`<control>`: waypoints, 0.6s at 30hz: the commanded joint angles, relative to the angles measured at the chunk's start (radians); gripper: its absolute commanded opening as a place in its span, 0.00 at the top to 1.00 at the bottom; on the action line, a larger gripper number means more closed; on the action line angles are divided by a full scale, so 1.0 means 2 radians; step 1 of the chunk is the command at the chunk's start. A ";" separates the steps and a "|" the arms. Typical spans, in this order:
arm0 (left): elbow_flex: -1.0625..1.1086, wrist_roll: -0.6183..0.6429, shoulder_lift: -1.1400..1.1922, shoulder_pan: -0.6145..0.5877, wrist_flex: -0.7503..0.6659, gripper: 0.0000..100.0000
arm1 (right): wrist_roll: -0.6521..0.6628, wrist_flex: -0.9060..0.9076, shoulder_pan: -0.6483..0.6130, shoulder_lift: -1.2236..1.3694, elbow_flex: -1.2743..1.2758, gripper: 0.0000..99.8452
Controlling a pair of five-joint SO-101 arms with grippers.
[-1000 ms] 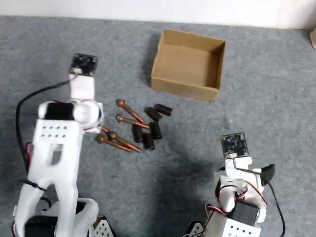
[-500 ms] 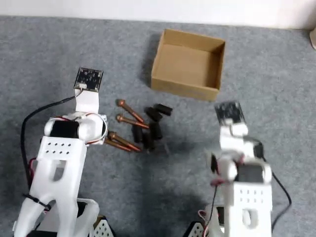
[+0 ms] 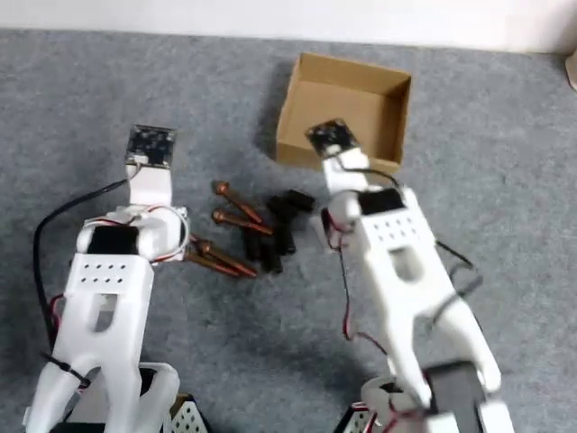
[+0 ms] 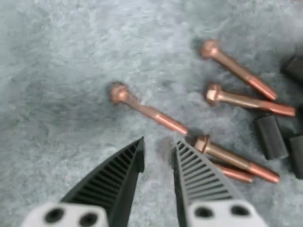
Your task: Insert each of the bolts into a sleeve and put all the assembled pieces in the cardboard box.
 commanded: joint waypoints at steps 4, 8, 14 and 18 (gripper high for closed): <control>0.016 0.004 -0.011 -0.008 -0.036 0.89 | 0.036 -0.012 -0.020 0.111 -0.115 0.54; 0.020 0.004 -0.011 -0.008 -0.044 0.89 | 0.052 -0.012 -0.039 0.152 -0.164 0.54; 0.020 0.003 -0.011 -0.009 -0.044 0.89 | 0.074 -0.013 -0.070 0.184 -0.201 0.54; 0.024 0.003 -0.011 -0.009 -0.045 0.89 | 0.094 -0.013 -0.078 0.205 -0.221 0.54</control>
